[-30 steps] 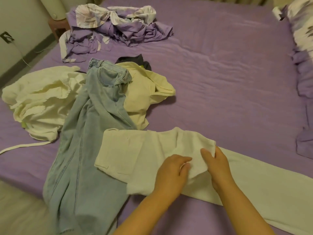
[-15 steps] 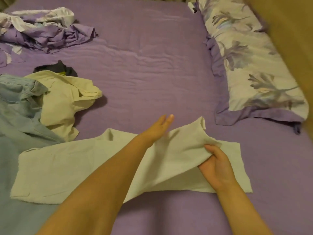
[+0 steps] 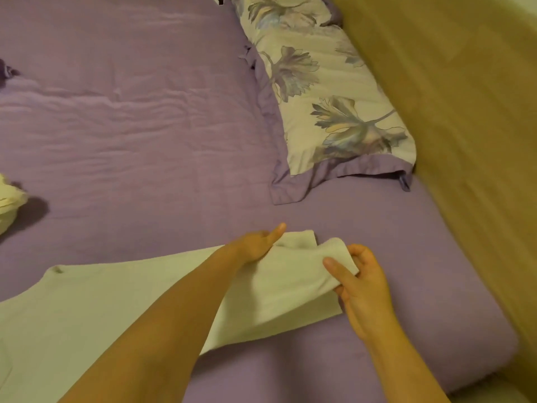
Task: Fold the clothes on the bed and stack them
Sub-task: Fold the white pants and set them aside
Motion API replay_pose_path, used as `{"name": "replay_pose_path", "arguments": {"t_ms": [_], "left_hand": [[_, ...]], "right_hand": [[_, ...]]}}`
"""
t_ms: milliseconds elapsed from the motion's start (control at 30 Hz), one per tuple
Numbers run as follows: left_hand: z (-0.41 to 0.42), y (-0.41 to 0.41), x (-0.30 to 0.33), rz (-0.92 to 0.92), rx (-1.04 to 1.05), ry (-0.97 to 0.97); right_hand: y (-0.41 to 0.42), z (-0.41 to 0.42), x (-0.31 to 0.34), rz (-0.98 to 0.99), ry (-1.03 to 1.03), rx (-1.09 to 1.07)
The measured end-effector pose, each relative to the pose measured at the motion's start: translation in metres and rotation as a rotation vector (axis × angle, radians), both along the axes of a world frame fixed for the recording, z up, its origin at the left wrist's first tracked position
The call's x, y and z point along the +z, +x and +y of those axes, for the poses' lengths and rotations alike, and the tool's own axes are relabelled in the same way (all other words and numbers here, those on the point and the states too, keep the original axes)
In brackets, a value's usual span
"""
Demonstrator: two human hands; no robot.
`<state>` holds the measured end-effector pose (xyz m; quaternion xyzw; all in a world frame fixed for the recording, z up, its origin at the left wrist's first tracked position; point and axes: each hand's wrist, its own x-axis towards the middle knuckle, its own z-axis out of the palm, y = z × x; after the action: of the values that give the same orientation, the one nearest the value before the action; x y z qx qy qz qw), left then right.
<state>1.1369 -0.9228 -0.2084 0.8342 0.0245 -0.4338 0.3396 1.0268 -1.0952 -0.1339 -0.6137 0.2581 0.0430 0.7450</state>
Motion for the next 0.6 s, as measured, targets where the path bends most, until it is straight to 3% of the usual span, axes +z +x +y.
{"name": "replay_pose_path", "arguments": {"t_ms": [233, 333, 467, 600], "left_hand": [[-0.015, 0.028, -0.031, 0.255, -0.200, 0.235], [-0.011, 0.036, -0.034, 0.097, -0.229, 0.149], [-0.010, 0.046, -0.029, -0.136, 0.042, -0.114], [-0.036, 0.047, -0.051, -0.289, 0.048, -0.040]], "right_hand": [[-0.016, -0.036, -0.035, 0.059, -0.061, 0.032], [-0.021, -0.044, -0.050, 0.081, -0.037, 0.027], [-0.028, -0.050, -0.084, 0.190, -0.094, 0.008], [-0.030, -0.049, -0.124, 0.306, -0.224, 0.054]]}}
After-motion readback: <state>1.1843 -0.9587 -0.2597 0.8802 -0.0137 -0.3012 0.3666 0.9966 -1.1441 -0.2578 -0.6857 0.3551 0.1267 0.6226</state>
